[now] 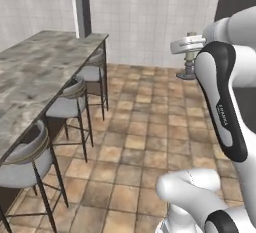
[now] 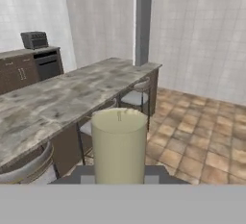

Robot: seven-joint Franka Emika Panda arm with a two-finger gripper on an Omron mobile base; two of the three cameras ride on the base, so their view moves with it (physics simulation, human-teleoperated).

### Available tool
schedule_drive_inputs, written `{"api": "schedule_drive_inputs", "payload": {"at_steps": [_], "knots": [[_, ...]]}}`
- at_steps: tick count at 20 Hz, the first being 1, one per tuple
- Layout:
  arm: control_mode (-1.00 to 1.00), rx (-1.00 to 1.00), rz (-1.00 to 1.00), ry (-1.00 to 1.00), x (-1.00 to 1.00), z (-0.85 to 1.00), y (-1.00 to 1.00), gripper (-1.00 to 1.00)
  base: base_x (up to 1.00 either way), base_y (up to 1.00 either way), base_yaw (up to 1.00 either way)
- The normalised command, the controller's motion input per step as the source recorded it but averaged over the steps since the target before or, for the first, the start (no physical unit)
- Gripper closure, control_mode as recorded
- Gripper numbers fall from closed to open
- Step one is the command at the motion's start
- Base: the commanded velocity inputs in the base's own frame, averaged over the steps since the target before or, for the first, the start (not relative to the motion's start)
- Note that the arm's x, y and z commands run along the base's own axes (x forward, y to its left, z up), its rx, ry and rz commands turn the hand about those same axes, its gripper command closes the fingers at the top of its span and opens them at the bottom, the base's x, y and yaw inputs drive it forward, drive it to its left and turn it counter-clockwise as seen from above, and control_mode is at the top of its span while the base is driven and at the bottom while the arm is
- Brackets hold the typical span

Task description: Get the candle and the liquor from the cabinet and move them to the dining counter.

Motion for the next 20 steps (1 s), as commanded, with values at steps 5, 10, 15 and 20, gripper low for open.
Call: {"api": "schedule_drive_inputs", "payload": {"at_steps": [5, 10, 15, 20], "knots": [[1.00, 0.00, 0.00, 0.00, 0.00, 0.00, 0.00, 1.00, 0.74, -0.67, 0.26], [1.00, 0.00, 0.00, 0.00, 0.00, 0.00, 0.00, 1.00, 0.74, -0.63, 0.59], [1.00, 0.00, 0.00, 0.00, 0.00, 0.00, 0.00, 1.00, 0.55, -0.65, 0.64], [1.00, 0.00, 0.00, 0.00, 0.00, 0.00, 0.00, 1.00, 0.48, -0.68, 0.63]]}}
